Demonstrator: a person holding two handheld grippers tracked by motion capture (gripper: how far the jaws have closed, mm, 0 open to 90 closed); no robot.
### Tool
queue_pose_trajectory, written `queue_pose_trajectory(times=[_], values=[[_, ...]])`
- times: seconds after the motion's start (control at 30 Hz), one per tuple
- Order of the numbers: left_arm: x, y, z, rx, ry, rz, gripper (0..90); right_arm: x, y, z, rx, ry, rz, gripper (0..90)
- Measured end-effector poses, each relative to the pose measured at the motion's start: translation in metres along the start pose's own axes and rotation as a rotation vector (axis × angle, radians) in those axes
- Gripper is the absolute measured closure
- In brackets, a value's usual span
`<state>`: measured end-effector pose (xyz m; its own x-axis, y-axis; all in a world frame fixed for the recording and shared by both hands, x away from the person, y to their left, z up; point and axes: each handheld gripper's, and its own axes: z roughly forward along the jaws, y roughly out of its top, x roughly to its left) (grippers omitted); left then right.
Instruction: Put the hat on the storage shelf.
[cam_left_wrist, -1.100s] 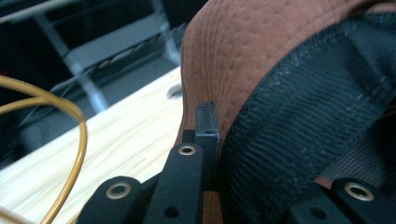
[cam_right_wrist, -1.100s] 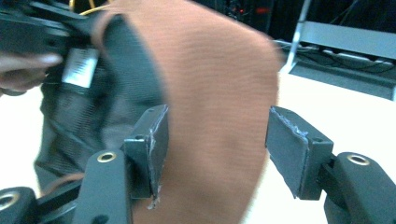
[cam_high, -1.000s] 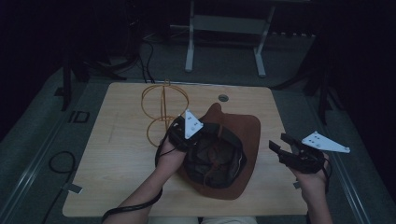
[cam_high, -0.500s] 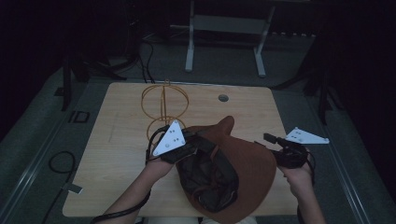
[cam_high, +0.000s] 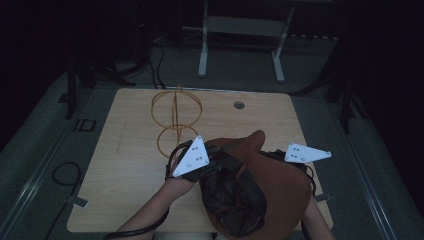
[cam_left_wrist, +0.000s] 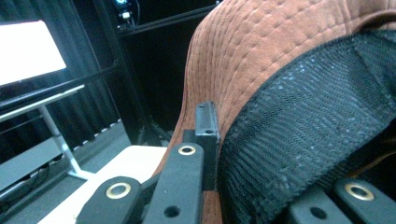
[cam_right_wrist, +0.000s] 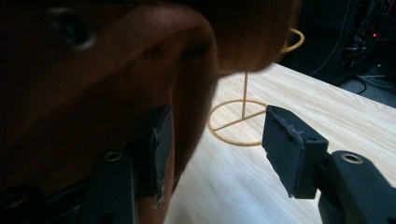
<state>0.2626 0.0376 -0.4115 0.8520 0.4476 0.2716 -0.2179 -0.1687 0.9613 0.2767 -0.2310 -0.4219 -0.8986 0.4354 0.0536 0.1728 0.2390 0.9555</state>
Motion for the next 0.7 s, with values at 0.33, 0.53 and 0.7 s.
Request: queue_pose_trajectory(times=[0.33, 0.53, 0.7], values=[[-0.010, 0.000, 0.009, -0.037, 0.013, -0.006, 86.4, 0.002, 0.004, 0.018, -0.085, 0.094, -0.009, 42.3], [-0.013, 0.005, 0.008, -0.032, 0.022, 0.026, 86.2, -0.001, 0.007, 0.022, -0.090, 0.166, 0.004, 60.4], [-0.008, 0.005, 0.008, -0.018, -0.002, 0.007, 85.9, 0.000, 0.007, 0.022, -0.069, 0.196, -0.006, 87.1]])
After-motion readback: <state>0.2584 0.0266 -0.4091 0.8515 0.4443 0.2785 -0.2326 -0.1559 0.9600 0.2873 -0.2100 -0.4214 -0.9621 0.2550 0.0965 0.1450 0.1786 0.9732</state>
